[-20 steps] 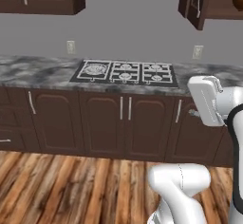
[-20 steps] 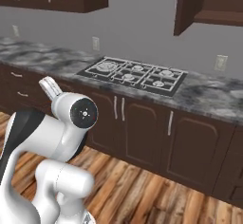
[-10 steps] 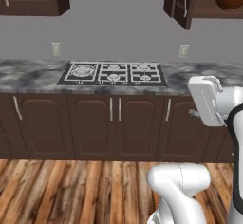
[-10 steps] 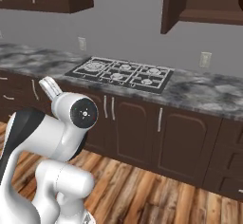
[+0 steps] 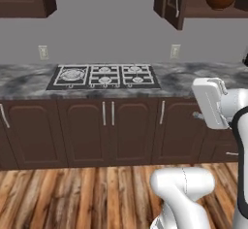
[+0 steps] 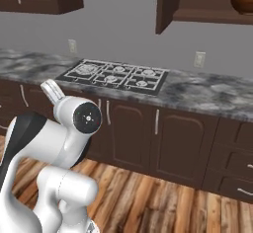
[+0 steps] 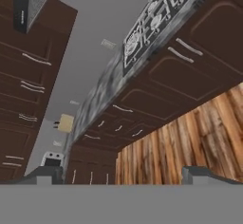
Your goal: Move the bowls from the cabinet to the plates on the dining table.
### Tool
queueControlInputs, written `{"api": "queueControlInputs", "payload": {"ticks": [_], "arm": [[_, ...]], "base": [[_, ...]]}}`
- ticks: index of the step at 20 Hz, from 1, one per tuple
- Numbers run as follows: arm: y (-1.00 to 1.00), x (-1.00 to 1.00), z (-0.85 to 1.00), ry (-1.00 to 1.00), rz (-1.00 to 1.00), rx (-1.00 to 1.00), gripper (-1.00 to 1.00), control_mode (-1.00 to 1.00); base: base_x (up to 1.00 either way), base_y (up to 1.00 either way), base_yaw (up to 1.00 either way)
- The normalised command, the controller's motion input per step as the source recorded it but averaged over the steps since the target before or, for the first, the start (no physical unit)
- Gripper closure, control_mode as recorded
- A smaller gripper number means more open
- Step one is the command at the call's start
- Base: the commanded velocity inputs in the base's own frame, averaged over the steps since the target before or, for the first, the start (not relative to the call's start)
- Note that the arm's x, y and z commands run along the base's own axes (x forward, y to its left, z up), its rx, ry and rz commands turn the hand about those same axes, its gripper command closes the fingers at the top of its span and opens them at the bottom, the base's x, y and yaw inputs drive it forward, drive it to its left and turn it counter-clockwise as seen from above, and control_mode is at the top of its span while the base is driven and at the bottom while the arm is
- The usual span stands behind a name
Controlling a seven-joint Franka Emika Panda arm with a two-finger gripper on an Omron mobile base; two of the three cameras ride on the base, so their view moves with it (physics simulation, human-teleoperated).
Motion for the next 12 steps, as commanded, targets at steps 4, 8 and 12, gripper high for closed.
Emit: {"api": "queueControlInputs", "payload": {"ticks": [4, 8, 12], "arm": [[0.00, 0.00, 0.00, 0.00, 0.00, 0.00, -1.00, 1.00], [0.00, 0.00, 0.00, 0.00, 0.00, 0.00, -1.00, 1.00], [0.00, 0.00, 0.00, 0.00, 0.00, 0.00, -1.00, 1.00]], "base": [[0.43, -0.11, 0.08], [0.41, -0.22, 0.10], [0.21, -0.52, 0.02]]}}
